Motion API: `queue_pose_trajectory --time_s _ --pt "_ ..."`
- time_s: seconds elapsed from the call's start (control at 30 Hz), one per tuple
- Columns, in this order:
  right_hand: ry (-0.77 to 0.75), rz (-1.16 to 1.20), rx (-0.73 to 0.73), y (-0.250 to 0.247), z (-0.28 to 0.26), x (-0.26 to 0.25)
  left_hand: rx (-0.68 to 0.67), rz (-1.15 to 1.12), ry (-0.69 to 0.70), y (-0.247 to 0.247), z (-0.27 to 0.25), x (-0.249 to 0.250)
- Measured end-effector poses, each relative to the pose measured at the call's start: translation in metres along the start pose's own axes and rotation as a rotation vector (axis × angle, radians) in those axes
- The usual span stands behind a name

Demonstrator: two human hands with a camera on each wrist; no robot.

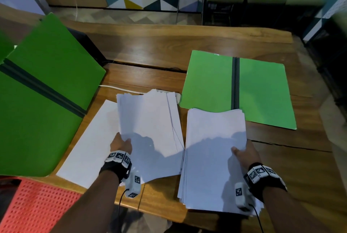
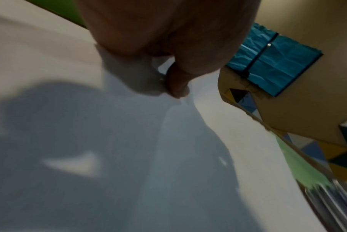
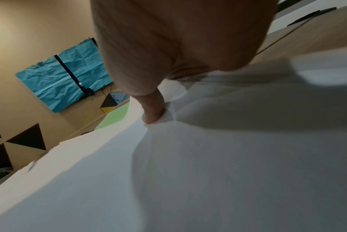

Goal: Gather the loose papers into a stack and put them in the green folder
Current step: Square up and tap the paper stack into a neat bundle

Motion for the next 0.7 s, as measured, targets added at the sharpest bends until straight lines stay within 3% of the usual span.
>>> queue_pose_trajectory --time_s 0.17,0.37,0.53,0.7 --pt "0.005 -0.021 -0.004 0.001 0.002 0.000 -0.065 0.048 0.014 0.006 -0.001 0.005" --pt "0.011 -0.031 -0.011 0.000 0.001 -0.001 -0.012 0.251 -0.032 0.008 0.001 0.017" --pt "0.019 -0.041 -0.007 0.000 0.000 -0.001 -0.100 0.124 -0.040 0.015 0.024 0.025" --pt "0.029 -0.042 -0.023 0.001 0.002 0.000 -0.125 -0.007 0.047 0.022 0.001 0.046"
Point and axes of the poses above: each hand's wrist, its own z-axis towards the middle knuckle, its own y-axis out of the palm, x = y × z, the point moved 9 cm from there along z, towards the middle knuckle
